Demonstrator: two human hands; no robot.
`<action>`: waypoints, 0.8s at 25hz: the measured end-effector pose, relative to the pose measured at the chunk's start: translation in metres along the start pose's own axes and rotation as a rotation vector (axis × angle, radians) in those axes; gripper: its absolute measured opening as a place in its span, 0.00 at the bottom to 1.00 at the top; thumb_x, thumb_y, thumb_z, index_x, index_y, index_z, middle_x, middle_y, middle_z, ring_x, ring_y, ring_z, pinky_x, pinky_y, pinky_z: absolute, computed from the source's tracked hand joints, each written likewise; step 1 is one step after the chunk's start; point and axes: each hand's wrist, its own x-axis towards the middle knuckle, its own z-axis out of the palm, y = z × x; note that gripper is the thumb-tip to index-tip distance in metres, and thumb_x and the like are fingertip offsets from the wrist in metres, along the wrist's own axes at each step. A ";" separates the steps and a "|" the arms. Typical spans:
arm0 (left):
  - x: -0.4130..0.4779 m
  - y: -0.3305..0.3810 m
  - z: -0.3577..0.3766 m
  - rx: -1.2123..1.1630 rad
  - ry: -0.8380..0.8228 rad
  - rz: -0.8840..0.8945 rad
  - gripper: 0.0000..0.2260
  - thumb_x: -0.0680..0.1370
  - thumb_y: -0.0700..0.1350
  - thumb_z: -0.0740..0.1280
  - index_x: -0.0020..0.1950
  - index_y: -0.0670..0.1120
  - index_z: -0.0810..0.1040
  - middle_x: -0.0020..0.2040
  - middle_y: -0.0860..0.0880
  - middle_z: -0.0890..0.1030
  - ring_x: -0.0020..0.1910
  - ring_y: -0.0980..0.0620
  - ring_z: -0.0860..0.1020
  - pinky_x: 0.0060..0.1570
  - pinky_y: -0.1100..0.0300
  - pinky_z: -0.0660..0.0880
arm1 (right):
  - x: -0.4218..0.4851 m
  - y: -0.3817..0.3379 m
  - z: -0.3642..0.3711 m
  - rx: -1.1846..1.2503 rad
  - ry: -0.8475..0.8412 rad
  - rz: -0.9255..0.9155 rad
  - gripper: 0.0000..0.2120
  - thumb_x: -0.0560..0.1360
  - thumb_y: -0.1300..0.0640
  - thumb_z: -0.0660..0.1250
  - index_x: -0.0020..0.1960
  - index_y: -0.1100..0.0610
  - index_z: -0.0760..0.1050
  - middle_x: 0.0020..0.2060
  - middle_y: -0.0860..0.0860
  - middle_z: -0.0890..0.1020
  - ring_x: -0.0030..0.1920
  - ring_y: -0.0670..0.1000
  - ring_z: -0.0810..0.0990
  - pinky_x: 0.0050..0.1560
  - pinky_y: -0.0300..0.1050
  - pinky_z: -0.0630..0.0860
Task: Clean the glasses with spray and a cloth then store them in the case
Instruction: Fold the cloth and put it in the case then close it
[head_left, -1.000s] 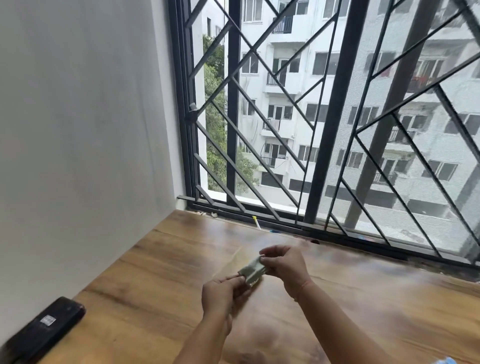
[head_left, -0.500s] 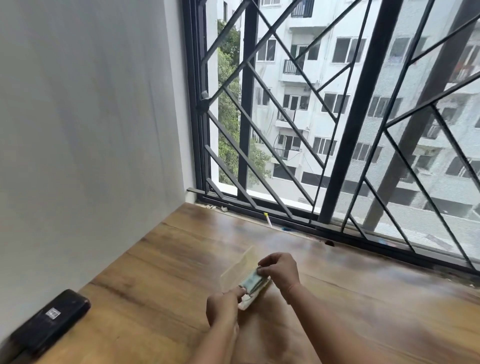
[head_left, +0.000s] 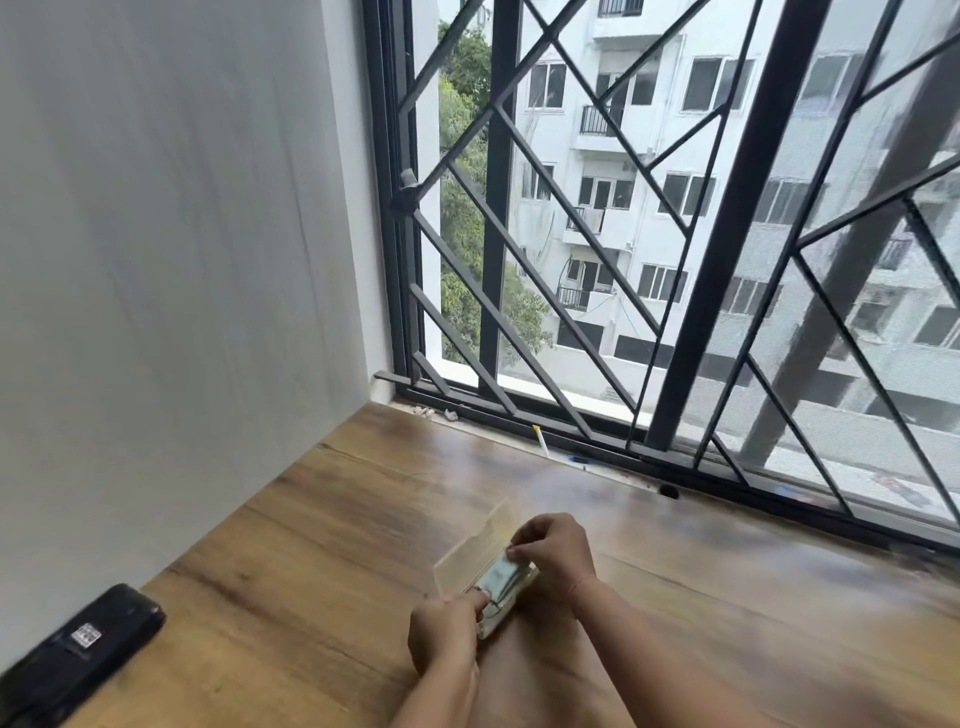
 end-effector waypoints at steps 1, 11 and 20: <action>0.002 -0.001 0.000 0.013 0.007 -0.002 0.10 0.58 0.41 0.78 0.26 0.40 0.78 0.21 0.47 0.78 0.20 0.50 0.72 0.29 0.60 0.67 | 0.001 0.001 0.001 0.000 -0.002 0.001 0.11 0.57 0.62 0.77 0.25 0.50 0.77 0.30 0.50 0.83 0.35 0.48 0.81 0.39 0.40 0.76; 0.012 -0.008 -0.001 0.214 0.024 0.060 0.11 0.57 0.50 0.78 0.27 0.45 0.80 0.29 0.47 0.82 0.32 0.45 0.80 0.34 0.59 0.75 | -0.001 0.006 0.002 -0.021 0.047 0.010 0.09 0.56 0.56 0.78 0.28 0.48 0.77 0.33 0.51 0.83 0.39 0.50 0.81 0.37 0.38 0.74; 0.008 -0.007 -0.007 0.264 0.103 0.227 0.15 0.60 0.46 0.79 0.37 0.45 0.76 0.40 0.44 0.82 0.43 0.44 0.79 0.39 0.58 0.70 | -0.001 0.019 0.001 0.082 0.073 0.057 0.13 0.53 0.55 0.78 0.32 0.48 0.76 0.38 0.49 0.81 0.45 0.51 0.79 0.45 0.41 0.75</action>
